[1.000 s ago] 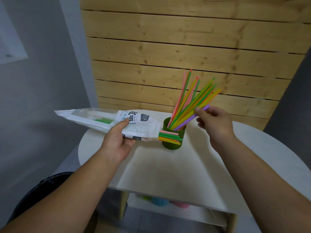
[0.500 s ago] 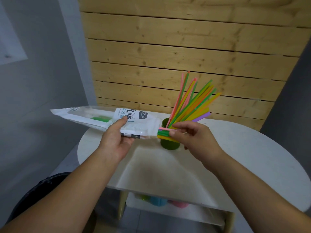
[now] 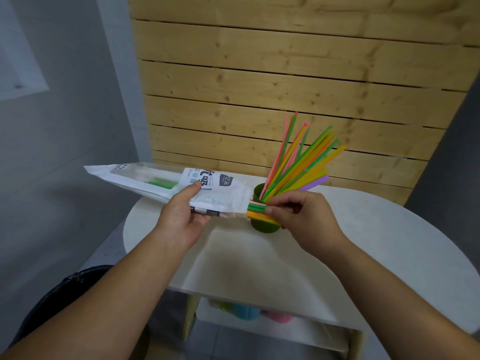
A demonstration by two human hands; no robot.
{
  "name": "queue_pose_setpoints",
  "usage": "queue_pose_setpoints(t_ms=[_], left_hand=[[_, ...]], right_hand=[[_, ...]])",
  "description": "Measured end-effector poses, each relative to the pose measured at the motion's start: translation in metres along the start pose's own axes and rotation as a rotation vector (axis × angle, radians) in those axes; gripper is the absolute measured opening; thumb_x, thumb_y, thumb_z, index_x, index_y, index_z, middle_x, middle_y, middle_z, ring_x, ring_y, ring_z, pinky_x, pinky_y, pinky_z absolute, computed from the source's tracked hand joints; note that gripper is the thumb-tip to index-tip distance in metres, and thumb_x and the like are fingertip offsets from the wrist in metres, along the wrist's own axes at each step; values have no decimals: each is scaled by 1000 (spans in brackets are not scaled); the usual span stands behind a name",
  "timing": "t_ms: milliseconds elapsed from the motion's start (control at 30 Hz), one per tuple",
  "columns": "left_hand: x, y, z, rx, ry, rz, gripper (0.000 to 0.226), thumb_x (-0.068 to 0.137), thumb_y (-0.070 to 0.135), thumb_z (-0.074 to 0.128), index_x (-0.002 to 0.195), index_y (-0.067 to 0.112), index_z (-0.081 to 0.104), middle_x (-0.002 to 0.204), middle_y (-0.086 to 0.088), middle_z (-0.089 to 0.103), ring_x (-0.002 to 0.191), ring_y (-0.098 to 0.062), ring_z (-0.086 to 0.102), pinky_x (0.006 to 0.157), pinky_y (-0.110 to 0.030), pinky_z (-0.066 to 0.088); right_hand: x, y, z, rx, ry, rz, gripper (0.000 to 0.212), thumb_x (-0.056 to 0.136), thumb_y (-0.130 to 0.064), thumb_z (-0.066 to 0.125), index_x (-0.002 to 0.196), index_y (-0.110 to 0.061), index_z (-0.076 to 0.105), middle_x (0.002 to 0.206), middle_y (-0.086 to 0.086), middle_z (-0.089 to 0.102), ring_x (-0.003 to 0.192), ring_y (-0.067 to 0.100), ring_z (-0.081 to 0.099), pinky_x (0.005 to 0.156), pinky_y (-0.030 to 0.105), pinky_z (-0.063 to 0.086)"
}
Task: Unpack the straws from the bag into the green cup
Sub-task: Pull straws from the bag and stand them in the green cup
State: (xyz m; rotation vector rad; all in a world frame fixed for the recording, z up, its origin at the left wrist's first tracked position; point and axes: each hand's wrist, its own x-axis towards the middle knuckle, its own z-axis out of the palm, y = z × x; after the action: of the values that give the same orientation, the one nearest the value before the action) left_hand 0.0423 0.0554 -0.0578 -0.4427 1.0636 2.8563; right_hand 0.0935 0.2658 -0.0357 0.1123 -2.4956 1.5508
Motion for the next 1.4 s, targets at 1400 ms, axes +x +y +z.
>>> queue_pose_setpoints(t_ms=[1400], left_hand=[[9,13,-10,-136,65,13,30,97,3,58,127,4,61,110,-13,75,98,-26,73,69,-41,64]], right_hand=[[7,-2,-20,808,504,246,24,99,-24,58,88,-4,67,72,9,72,62,14,71,67,25,60]])
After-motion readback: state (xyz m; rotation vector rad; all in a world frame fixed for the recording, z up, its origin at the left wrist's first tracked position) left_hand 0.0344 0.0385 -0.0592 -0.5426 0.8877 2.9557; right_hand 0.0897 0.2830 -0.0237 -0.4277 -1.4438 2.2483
